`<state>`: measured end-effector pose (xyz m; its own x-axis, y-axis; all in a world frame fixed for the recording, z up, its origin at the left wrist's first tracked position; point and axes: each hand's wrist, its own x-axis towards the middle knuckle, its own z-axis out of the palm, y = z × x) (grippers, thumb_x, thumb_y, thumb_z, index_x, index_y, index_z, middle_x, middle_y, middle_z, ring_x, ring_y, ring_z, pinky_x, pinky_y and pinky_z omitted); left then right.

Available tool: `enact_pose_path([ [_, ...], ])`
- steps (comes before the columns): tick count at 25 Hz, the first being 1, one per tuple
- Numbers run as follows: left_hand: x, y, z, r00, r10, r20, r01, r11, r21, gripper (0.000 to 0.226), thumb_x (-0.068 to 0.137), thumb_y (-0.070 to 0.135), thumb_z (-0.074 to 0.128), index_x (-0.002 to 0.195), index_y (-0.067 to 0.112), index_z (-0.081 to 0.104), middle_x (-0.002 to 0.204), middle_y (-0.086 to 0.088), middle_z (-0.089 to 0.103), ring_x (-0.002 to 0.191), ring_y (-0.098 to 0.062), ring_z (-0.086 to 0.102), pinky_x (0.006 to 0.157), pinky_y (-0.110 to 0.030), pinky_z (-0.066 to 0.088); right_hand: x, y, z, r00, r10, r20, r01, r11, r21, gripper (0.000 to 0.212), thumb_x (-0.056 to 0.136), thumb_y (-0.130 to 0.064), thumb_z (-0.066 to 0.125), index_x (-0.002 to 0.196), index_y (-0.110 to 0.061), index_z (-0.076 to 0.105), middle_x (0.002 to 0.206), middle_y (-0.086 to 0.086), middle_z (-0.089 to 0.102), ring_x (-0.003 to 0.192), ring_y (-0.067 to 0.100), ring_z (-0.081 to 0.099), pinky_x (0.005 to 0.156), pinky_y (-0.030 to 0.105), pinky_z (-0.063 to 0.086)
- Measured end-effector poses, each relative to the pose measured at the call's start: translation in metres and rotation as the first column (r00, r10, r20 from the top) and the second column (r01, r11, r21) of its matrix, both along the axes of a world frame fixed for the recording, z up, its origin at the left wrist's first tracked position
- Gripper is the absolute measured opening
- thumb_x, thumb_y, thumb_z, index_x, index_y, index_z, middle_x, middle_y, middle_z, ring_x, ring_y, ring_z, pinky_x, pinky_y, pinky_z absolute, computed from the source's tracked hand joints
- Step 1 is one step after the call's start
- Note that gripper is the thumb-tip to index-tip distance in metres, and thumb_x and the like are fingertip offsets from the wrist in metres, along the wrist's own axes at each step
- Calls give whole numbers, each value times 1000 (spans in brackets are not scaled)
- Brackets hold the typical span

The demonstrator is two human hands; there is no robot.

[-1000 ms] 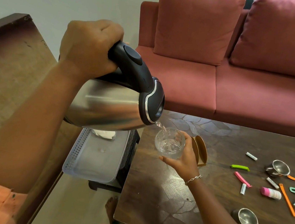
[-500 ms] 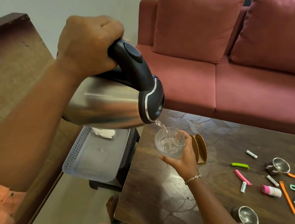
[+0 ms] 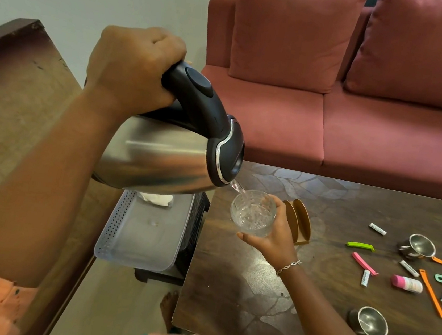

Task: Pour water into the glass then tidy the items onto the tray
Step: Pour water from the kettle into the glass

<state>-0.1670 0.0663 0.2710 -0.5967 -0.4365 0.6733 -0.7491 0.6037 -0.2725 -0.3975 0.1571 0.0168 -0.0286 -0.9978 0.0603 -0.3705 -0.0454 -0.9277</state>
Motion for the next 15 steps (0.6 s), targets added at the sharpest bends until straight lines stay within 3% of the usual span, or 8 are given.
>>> enact_pose_path([
  [8, -1, 1, 0, 999, -21, 35, 21, 1000, -2, 27, 86, 16, 58, 67, -2, 57, 57, -21, 60, 44, -34, 53, 45, -26, 36, 1, 1, -1, 1000, 9, 12, -9, 1000, -4, 94, 54, -20, 87, 129, -14, 31, 119, -7, 43, 111, 11, 46, 95, 25, 41],
  [13, -1, 3, 0, 998, -6, 56, 6, 1000, 2, 25, 84, 15, 58, 66, -2, 57, 57, -21, 59, 43, -35, 53, 43, -29, 38, 2, 1, -1, 1000, 7, 13, -7, 1000, -4, 93, 54, -21, 87, 128, -15, 31, 116, -11, 43, 109, 9, 46, 89, 14, 39],
  [15, 0, 3, 1, 998, -11, 55, 11, 1000, 1, 26, 85, 16, 59, 67, -2, 57, 57, -21, 59, 43, -35, 53, 43, -28, 38, 2, 2, -1, 1000, 14, 19, -14, 1000, -6, 94, 54, -20, 87, 129, -15, 31, 117, -10, 43, 110, 9, 46, 91, 16, 40],
])
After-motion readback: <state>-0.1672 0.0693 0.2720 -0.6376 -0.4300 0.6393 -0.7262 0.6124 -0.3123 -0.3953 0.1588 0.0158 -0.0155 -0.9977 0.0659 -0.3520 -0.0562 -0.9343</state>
